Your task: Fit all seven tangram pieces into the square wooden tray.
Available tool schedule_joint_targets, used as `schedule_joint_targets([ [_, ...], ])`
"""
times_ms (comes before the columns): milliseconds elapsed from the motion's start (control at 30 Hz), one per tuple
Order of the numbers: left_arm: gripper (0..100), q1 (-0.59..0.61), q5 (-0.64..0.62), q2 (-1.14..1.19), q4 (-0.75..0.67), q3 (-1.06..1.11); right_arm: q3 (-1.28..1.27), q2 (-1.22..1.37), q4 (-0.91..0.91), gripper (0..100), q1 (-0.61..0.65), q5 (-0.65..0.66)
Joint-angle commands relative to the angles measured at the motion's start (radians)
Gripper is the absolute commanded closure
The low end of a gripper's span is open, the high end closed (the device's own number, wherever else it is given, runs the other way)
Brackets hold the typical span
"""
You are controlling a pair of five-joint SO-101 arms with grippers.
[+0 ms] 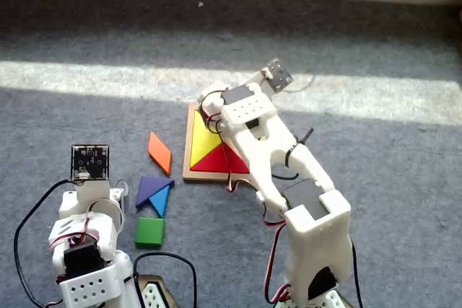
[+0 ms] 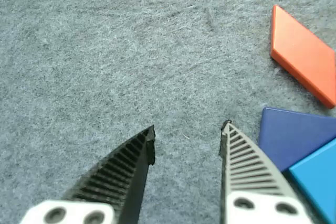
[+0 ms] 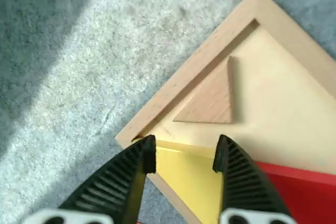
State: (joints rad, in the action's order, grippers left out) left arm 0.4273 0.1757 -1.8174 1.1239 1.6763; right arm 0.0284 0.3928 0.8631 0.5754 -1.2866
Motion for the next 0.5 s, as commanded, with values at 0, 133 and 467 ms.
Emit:
schedule_joint_targets([
  [0, 79, 0.008, -0.005, -0.007, -0.012, 0.018, 0.008, -0.025, -0.012, 82.5, 0.005, -0.020],
  [133, 79, 0.008, -0.005, -0.007, -0.012, 0.018, 0.012, -0.028, -0.008, 82.5, 0.004, 0.046],
  [467, 79, 0.008, -0.005, -0.007, -0.012, 0.018, 0.008, -0.176, 0.209, 82.5, -0.104, 0.371],
])
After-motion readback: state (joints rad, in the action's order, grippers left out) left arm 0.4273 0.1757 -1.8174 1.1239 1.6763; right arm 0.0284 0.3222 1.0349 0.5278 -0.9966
